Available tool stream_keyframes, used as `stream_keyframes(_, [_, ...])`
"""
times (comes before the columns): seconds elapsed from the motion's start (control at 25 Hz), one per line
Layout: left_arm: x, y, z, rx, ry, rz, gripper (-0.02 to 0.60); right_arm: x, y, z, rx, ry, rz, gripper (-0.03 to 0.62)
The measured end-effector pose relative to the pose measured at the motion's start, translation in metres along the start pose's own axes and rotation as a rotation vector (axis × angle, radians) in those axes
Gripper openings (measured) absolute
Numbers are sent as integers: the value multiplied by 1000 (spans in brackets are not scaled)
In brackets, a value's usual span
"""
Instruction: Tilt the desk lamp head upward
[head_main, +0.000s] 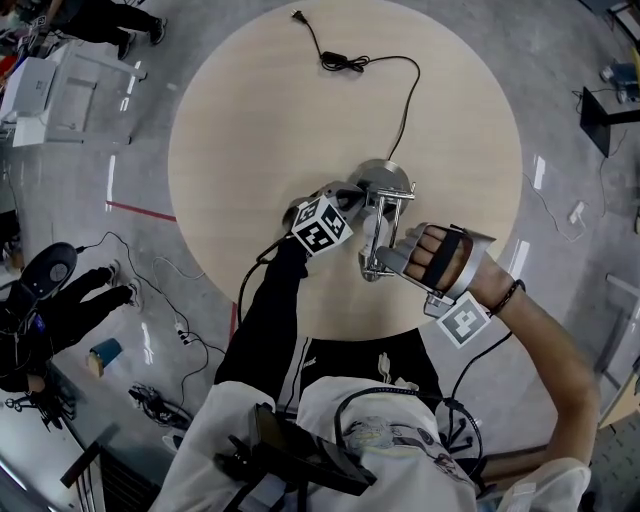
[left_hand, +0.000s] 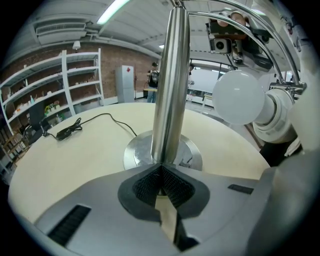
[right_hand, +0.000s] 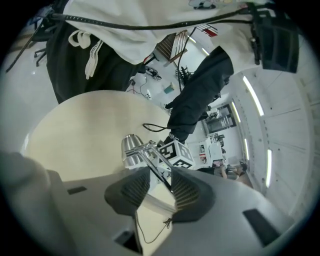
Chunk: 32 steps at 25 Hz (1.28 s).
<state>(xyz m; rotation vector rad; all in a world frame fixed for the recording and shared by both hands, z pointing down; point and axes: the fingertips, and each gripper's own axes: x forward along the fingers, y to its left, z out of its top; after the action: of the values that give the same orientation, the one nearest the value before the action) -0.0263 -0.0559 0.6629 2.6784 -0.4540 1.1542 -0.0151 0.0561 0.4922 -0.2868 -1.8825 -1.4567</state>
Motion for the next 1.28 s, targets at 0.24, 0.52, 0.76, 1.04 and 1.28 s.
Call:
stream_keyframes(0.24, [-1, 1, -2, -15, -3, 13, -9, -2, -1, 1, 109, -34, -7, 133])
stream_keyframes(0.52, [1, 2, -2, -28, 12, 17, -9, -13, -19, 3, 274, -148, -28, 137])
stream_keyframes(0.76, [-1, 2, -2, -31, 21, 22, -9, -30, -36, 6, 497, -255, 12, 143])
stream_keyframes(1.04, [2, 6, 0, -33, 47, 24, -9, -46, -66, 1, 776, -395, -5, 143])
stream_keyframes(1.28, [3, 8, -2, -36, 51, 28, -9, -53, -85, -9, 970, -512, -27, 146])
